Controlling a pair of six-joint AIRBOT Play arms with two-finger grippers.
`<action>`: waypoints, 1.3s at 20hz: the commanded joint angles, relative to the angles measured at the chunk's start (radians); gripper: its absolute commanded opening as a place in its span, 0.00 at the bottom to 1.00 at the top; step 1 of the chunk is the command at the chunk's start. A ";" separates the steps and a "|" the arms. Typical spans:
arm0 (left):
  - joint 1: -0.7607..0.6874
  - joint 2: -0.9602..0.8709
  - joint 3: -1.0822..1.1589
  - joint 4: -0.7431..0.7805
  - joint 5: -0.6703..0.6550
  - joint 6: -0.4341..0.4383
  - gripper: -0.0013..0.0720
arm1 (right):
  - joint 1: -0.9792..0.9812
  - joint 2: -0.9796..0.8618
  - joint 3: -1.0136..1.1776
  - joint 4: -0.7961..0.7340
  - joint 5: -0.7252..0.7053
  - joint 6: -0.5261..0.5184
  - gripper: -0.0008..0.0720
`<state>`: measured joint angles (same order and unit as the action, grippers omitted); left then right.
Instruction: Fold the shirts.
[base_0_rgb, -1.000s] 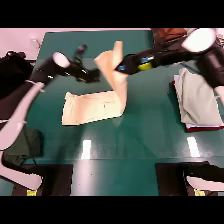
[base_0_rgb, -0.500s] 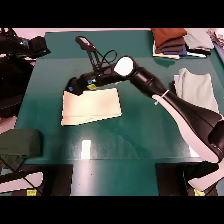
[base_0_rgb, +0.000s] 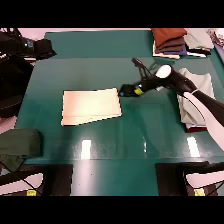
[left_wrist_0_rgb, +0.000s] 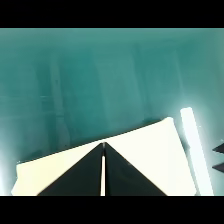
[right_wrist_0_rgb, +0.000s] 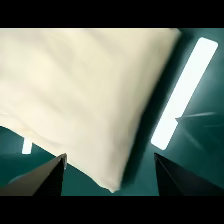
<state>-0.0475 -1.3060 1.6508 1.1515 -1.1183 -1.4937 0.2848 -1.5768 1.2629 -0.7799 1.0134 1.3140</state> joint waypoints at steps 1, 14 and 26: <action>-0.048 0.001 0.000 0.001 0.031 0.010 0.05 | -0.084 -0.056 -0.113 0.121 0.023 0.002 0.86; -0.073 0.001 0.000 -0.036 0.000 0.002 0.05 | 0.179 -0.391 0.375 0.177 -0.040 -0.021 0.04; -0.208 0.001 0.000 -0.037 0.037 0.009 0.05 | -0.449 -0.131 0.589 -0.243 0.158 0.137 0.04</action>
<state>-0.2340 -1.3056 1.6508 1.1156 -1.0958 -1.4872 -0.0017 -1.7679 1.8347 -0.9752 1.1351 1.4319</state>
